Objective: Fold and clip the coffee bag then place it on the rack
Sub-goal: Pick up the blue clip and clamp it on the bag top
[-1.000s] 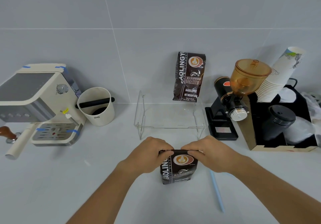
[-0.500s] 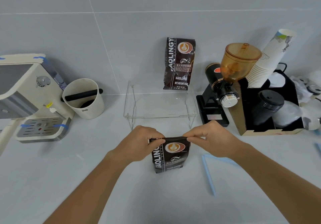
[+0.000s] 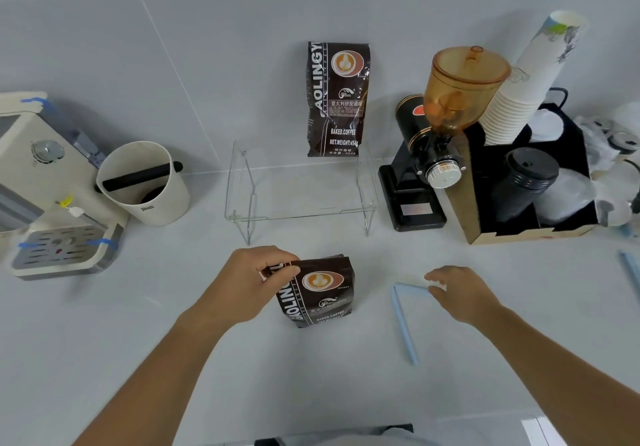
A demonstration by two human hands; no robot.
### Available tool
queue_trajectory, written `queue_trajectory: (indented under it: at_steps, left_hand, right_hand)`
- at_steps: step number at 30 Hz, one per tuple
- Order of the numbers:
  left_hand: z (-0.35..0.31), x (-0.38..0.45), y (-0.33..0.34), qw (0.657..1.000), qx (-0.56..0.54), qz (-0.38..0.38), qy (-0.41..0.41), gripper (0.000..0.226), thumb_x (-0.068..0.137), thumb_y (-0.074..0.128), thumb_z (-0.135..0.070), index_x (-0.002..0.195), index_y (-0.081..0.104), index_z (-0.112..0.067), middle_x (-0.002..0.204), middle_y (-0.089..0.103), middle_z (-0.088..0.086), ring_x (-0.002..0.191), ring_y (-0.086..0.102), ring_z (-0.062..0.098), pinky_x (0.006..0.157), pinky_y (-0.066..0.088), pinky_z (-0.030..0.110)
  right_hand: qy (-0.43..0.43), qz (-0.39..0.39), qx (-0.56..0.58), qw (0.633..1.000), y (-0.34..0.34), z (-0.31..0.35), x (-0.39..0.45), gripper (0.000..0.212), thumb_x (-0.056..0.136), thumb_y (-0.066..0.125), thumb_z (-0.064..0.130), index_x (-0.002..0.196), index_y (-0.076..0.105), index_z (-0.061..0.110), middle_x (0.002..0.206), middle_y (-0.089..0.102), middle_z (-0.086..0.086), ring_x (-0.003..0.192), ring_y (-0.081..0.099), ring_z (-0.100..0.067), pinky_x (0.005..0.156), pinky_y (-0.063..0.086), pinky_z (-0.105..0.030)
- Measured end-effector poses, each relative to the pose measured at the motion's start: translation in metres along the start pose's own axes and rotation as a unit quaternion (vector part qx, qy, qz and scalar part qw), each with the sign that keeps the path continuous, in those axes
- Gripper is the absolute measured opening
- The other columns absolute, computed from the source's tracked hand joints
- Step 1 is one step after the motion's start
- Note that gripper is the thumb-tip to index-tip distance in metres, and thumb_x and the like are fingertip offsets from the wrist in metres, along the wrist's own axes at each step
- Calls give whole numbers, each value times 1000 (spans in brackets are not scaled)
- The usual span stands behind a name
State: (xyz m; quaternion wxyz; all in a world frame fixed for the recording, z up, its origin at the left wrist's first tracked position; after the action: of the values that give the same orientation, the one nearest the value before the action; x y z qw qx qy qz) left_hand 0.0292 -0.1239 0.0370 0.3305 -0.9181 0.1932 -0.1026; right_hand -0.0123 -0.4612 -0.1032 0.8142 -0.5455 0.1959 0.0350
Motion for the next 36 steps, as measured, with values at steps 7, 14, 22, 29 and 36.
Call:
queue_trajectory:
  at_steps: [7, 14, 22, 29, 36]
  left_hand:
    - [4, -3, -2, 1000, -1, -19, -3, 14, 87, 67, -11, 90, 73, -22, 92, 67, -17, 74, 61, 11, 62, 47, 13]
    - [6, -7, 4, 999, -40, 9, -7, 33, 91, 57, -20, 91, 62, -53, 99, 67, -19, 93, 62, 7, 70, 50, 11]
    - [13, -1, 8, 995, -88, 42, -6, 34, 89, 53, -18, 100, 64, -49, 101, 60, -11, 99, 61, 15, 79, 52, 19]
    - [39, -8, 7, 980, -175, -7, -94, 44, 89, 62, -2, 101, 67, -44, 102, 71, -12, 98, 68, 19, 86, 54, 30]
    - [54, -18, 11, 933, -312, -96, -150, 22, 86, 60, 9, 90, 71, -9, 82, 78, 3, 81, 71, 16, 72, 55, 19]
  right_hand:
    - [15, 23, -62, 998, 25, -28, 0, 20, 92, 49, 19, 90, 68, 13, 90, 64, -7, 81, 61, -25, 72, 54, -39]
    - [-11, 18, -42, 999, 20, -15, -5, 23, 94, 46, 18, 86, 65, 8, 87, 62, -8, 77, 59, -26, 70, 52, -40]
    - [-129, -77, 42, 988, -41, 47, -16, 12, 91, 57, 13, 86, 68, 15, 76, 60, -1, 67, 56, -20, 64, 51, -35]
    - [-237, -155, 84, 955, -108, 122, -34, 13, 88, 62, 11, 94, 71, 18, 71, 53, 17, 68, 54, -3, 61, 40, -9]
    - [-342, -148, 86, 924, -133, 196, -52, 15, 85, 67, 6, 97, 73, 12, 78, 63, 5, 74, 55, -7, 66, 40, -5]
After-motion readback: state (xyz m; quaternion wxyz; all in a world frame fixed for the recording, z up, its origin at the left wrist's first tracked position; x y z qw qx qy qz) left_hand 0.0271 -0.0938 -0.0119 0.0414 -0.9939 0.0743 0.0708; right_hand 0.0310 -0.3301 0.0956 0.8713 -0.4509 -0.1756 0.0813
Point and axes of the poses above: each hand's wrist, its own x-axis towards the middle knuckle, its own y-axis out of the palm, z = x × y, the point moved 10 cm from there along x, towards the middle knuckle
